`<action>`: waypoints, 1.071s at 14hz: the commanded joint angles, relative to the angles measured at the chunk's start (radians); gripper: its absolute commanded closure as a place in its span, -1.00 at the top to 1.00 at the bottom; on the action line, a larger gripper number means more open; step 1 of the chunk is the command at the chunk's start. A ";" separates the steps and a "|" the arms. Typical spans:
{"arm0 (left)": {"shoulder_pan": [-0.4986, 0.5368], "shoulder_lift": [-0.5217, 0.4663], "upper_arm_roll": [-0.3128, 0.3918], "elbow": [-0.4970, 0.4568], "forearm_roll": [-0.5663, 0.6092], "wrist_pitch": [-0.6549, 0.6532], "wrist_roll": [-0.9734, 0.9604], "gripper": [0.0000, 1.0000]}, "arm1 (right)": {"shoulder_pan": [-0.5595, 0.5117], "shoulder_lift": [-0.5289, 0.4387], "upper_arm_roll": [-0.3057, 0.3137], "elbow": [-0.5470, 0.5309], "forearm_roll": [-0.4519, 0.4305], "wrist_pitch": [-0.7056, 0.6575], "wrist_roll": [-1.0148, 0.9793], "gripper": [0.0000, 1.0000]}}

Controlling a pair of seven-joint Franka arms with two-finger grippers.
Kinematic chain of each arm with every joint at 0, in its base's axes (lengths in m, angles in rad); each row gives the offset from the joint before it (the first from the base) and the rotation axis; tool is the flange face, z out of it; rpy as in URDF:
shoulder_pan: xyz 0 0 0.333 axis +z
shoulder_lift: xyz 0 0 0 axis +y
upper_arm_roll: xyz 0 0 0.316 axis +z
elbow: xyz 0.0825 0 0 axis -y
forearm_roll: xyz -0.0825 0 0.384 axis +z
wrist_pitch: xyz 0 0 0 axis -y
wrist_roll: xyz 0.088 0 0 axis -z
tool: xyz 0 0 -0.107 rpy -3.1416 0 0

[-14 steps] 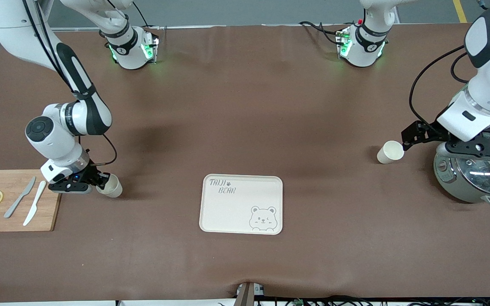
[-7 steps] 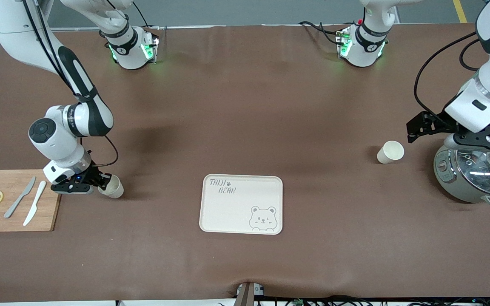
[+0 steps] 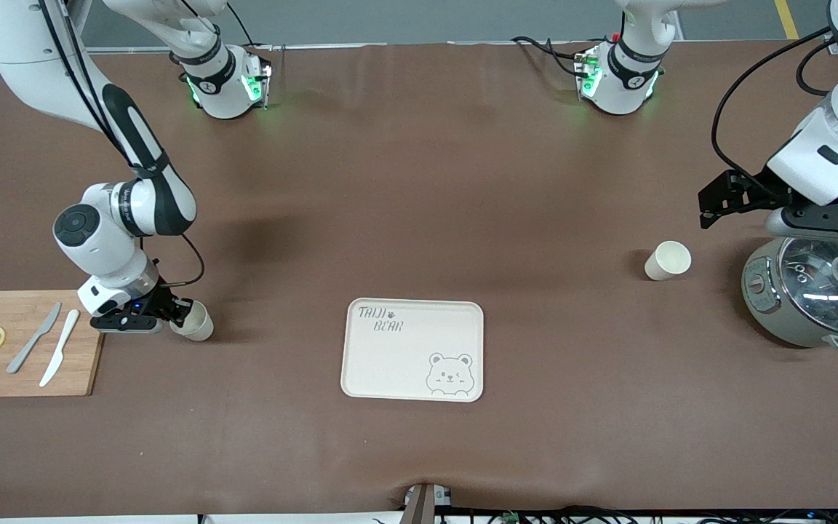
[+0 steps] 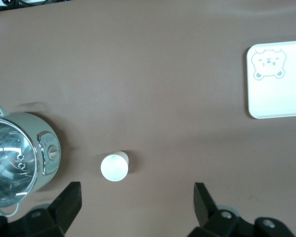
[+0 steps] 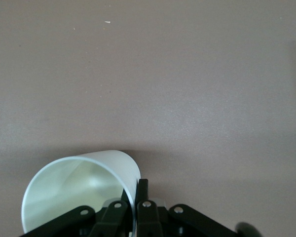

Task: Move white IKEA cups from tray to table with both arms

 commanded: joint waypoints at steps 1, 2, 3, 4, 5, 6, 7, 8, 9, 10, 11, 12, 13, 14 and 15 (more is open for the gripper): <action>-0.016 -0.003 0.029 0.018 0.000 -0.037 0.006 1.00 | -0.019 0.009 0.014 0.006 0.012 0.012 -0.020 0.45; -0.024 -0.007 0.059 0.016 0.000 -0.049 0.012 1.00 | -0.024 0.006 0.014 0.006 0.012 0.010 -0.018 0.99; -0.039 -0.015 0.081 0.013 -0.006 -0.074 0.029 1.00 | -0.027 0.003 0.015 0.006 0.012 0.009 -0.020 1.00; -0.045 -0.016 0.102 0.015 -0.014 -0.083 0.044 1.00 | -0.027 0.000 0.015 0.006 0.012 0.006 -0.020 1.00; -0.058 -0.018 0.110 0.013 -0.014 -0.085 0.044 1.00 | -0.027 -0.008 0.015 0.006 0.012 0.001 -0.021 1.00; -0.064 -0.018 0.116 0.013 -0.014 -0.085 0.044 1.00 | -0.027 -0.029 0.015 0.003 0.012 -0.005 -0.023 1.00; -0.064 -0.018 0.116 0.013 -0.014 -0.086 0.044 1.00 | -0.027 -0.057 0.015 0.005 0.012 -0.058 -0.024 1.00; -0.064 -0.021 0.118 0.013 -0.014 -0.089 0.044 1.00 | -0.028 -0.092 0.018 0.015 0.014 -0.141 -0.037 1.00; -0.064 -0.021 0.118 0.012 -0.015 -0.094 0.044 1.00 | -0.033 -0.133 0.018 0.026 0.014 -0.216 -0.041 1.00; -0.071 -0.021 0.122 0.013 -0.015 -0.094 0.043 1.00 | -0.035 -0.176 0.020 0.032 0.014 -0.288 -0.043 1.00; -0.088 -0.021 0.153 0.015 -0.017 -0.094 0.040 1.00 | -0.033 -0.216 0.020 0.045 0.014 -0.359 -0.046 1.00; -0.111 -0.023 0.182 0.015 -0.020 -0.094 0.041 1.00 | -0.031 -0.256 0.020 0.061 0.014 -0.431 -0.066 1.00; -0.116 -0.024 0.205 0.015 -0.047 -0.094 0.044 1.00 | -0.034 -0.290 0.020 0.081 0.015 -0.503 -0.098 1.00; -0.116 -0.024 0.222 0.015 -0.073 -0.093 0.048 1.00 | -0.035 -0.324 0.020 0.109 0.015 -0.587 -0.110 1.00; -0.116 -0.024 0.227 0.016 -0.080 -0.093 0.051 1.00 | -0.031 -0.353 0.018 0.140 0.020 -0.681 -0.109 1.00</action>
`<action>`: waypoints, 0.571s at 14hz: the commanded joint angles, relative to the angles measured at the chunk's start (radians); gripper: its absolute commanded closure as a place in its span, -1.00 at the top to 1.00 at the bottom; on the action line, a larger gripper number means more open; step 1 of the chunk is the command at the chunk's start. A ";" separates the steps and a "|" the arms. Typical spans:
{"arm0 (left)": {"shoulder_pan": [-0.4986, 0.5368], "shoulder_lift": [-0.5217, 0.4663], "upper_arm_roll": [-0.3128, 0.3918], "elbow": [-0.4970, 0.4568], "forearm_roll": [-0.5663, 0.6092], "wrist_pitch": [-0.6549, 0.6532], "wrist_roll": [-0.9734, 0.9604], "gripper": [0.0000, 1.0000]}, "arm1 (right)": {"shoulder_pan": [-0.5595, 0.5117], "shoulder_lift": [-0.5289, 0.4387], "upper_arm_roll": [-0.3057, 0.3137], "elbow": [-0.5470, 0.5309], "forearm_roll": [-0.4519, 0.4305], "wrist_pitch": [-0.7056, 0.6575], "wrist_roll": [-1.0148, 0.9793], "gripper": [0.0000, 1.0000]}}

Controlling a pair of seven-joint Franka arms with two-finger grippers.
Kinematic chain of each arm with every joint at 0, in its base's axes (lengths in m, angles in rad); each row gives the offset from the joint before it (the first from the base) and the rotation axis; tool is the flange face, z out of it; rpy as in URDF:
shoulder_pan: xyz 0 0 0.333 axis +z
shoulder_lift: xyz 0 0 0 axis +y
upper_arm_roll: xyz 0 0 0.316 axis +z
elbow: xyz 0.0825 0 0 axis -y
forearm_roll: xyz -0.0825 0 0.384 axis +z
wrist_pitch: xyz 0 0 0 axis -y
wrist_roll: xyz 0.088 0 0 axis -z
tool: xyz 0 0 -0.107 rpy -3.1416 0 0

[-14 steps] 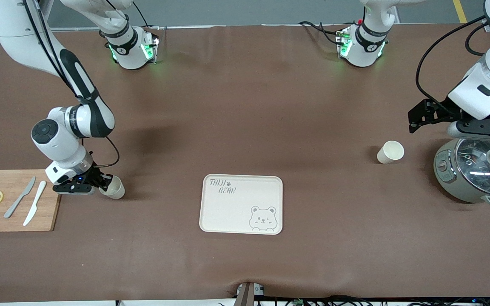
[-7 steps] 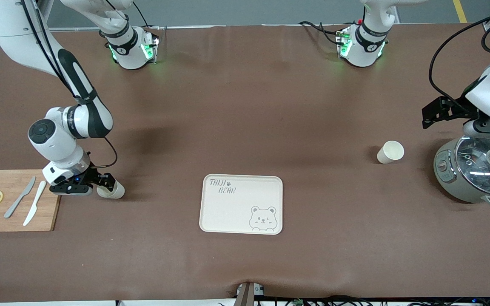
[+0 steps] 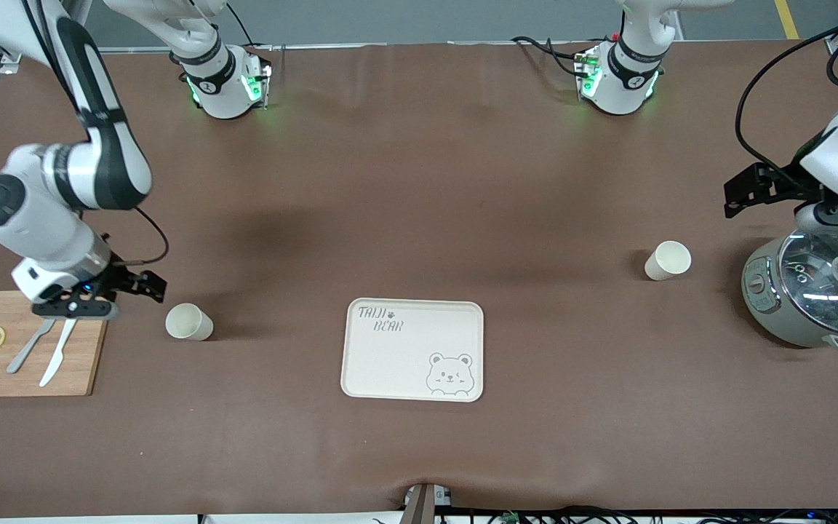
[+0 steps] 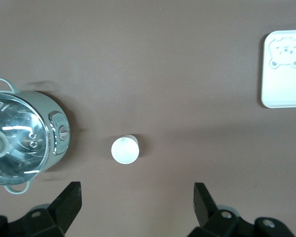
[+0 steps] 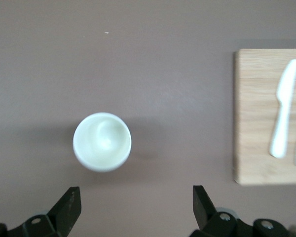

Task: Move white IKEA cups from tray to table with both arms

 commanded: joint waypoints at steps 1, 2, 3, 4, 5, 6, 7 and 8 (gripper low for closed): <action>-0.014 -0.012 0.033 0.007 -0.035 -0.019 0.018 1.00 | -0.017 -0.093 0.019 0.053 0.046 -0.201 -0.031 1.00; -0.011 -0.012 0.033 0.009 -0.035 -0.019 0.018 1.00 | -0.014 -0.127 0.019 0.075 0.081 -0.276 -0.026 1.00; -0.008 -0.011 0.031 0.010 -0.035 -0.017 0.016 1.00 | -0.013 -0.157 0.019 0.090 0.087 -0.336 -0.026 1.00; -0.007 -0.009 0.030 0.010 -0.034 -0.016 0.016 1.00 | -0.011 -0.185 0.019 0.101 0.087 -0.384 -0.026 1.00; -0.007 -0.008 0.031 0.010 -0.032 -0.013 0.018 1.00 | -0.010 -0.208 0.019 0.110 0.087 -0.422 -0.026 1.00; -0.007 -0.002 0.031 0.010 -0.029 -0.013 0.018 1.00 | -0.010 -0.217 0.019 0.121 0.087 -0.449 -0.025 1.00; -0.005 0.000 0.031 0.007 -0.029 -0.013 0.018 1.00 | -0.010 -0.219 0.019 0.133 0.087 -0.463 -0.026 1.00; -0.007 0.001 0.031 0.002 -0.032 -0.016 0.019 1.00 | -0.011 -0.219 0.017 0.142 0.087 -0.467 -0.026 1.00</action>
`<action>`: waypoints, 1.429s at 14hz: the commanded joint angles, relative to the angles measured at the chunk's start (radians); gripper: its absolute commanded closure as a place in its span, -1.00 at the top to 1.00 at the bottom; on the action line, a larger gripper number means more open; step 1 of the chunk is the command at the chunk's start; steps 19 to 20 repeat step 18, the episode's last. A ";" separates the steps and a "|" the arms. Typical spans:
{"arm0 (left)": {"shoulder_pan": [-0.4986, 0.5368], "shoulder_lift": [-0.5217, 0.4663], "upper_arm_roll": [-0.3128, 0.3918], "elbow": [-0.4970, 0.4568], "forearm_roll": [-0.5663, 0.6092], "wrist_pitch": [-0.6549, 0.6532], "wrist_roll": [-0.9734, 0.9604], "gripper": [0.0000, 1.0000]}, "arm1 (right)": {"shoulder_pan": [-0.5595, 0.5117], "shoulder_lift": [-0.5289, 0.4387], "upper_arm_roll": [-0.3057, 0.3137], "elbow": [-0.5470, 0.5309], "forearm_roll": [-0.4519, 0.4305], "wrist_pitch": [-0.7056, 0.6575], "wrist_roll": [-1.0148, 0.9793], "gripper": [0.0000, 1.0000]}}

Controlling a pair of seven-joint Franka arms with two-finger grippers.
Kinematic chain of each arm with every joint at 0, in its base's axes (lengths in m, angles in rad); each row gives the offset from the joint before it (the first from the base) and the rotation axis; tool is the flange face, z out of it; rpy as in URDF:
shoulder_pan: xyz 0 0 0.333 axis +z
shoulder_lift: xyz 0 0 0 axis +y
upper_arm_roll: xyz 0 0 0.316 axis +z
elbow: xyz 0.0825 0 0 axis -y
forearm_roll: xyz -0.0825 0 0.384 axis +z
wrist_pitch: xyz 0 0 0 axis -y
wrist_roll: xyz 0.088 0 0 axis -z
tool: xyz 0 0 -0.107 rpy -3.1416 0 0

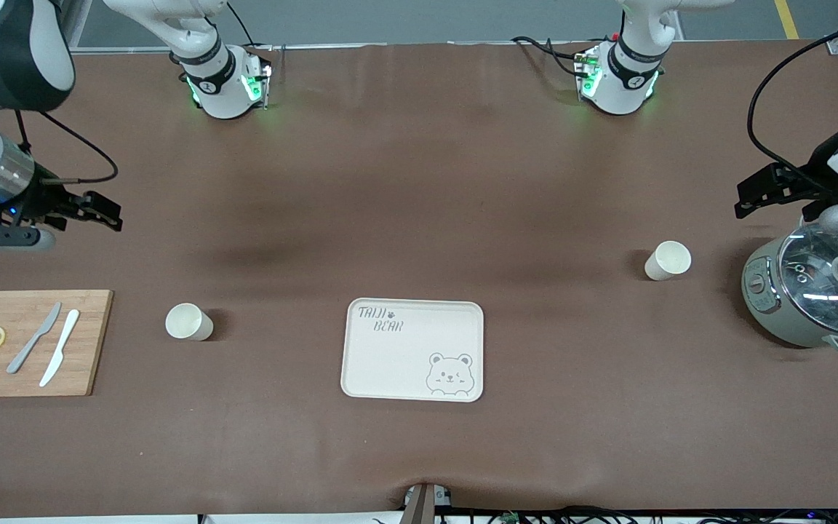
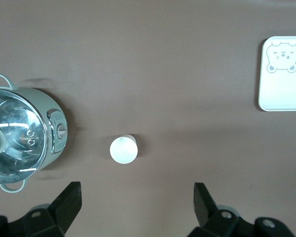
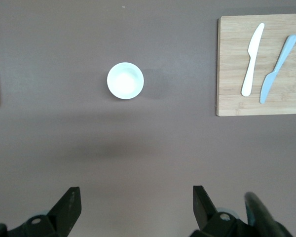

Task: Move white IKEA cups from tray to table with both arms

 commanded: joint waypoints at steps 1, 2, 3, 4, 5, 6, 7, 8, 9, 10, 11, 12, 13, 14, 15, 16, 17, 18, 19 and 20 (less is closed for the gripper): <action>-0.006 0.004 0.011 0.000 -0.015 -0.019 0.016 1.00 | -0.012 0.003 0.004 0.019 0.015 -0.018 -0.016 1.00; -0.006 0.005 0.011 0.000 -0.015 -0.019 0.014 1.00 | -0.012 0.003 0.004 0.020 0.015 -0.023 -0.016 1.00; -0.008 0.008 0.011 0.000 -0.015 -0.019 0.014 1.00 | -0.013 0.004 0.004 0.028 0.015 -0.037 -0.016 1.00; -0.011 0.017 0.010 0.002 -0.017 -0.019 0.014 1.00 | -0.013 0.006 0.004 0.032 0.015 -0.046 -0.016 1.00; -0.014 0.024 0.010 0.002 -0.015 -0.019 0.013 1.00 | -0.013 0.006 0.003 0.032 0.015 -0.049 -0.016 1.00; -0.016 0.030 0.010 0.003 -0.009 -0.019 0.012 1.00 | -0.013 0.007 0.003 0.034 0.015 -0.054 -0.016 1.00; -0.016 0.030 0.010 0.003 -0.006 -0.019 0.014 1.00 | -0.015 0.007 0.003 0.034 0.015 -0.054 -0.016 1.00; -0.019 0.031 0.010 0.003 -0.005 -0.017 0.014 1.00 | -0.013 0.009 0.003 0.034 0.015 -0.052 -0.016 1.00; -0.020 0.031 0.010 0.006 -0.002 -0.016 0.014 1.00 | -0.013 0.009 0.003 0.034 0.015 -0.054 -0.016 1.00; -0.020 0.033 0.010 0.008 0.001 -0.013 0.014 1.00 | -0.013 0.007 0.003 0.035 0.015 -0.054 -0.016 1.00; -0.014 0.034 0.008 0.008 0.006 -0.011 0.023 1.00 | -0.015 0.007 0.003 0.040 0.015 -0.054 -0.016 1.00; -0.011 0.033 0.008 0.008 0.006 -0.013 0.054 1.00 | -0.015 0.007 0.003 0.040 0.016 -0.052 -0.014 1.00; -0.006 0.033 0.008 0.008 0.003 -0.011 0.080 1.00 | -0.015 0.007 0.003 0.040 0.019 -0.050 -0.014 1.00; -0.003 0.033 0.009 0.008 -0.003 -0.010 0.082 1.00 | -0.015 0.007 0.003 0.040 0.024 -0.049 -0.011 1.00; -0.006 0.034 0.010 0.006 -0.002 -0.010 0.082 1.00 | -0.016 0.009 0.003 0.040 0.041 -0.047 0.001 1.00; -0.006 0.036 0.010 0.006 0.003 -0.008 0.082 1.00 | -0.016 0.009 0.001 0.040 0.064 -0.047 0.016 1.00; -0.006 0.036 0.010 0.006 0.003 -0.008 0.082 1.00 | -0.015 0.009 0.001 0.040 0.069 -0.047 0.018 1.00; -0.009 0.036 0.010 0.006 0.003 -0.008 0.080 1.00 | -0.013 0.009 0.001 0.040 0.067 -0.046 0.018 1.00; -0.009 0.036 0.010 0.006 0.003 -0.008 0.080 1.00 | -0.013 0.009 0.001 0.040 0.067 -0.046 0.018 1.00; -0.009 0.036 0.010 0.006 0.003 -0.008 0.080 1.00 | -0.013 0.009 0.001 0.040 0.067 -0.046 0.018 1.00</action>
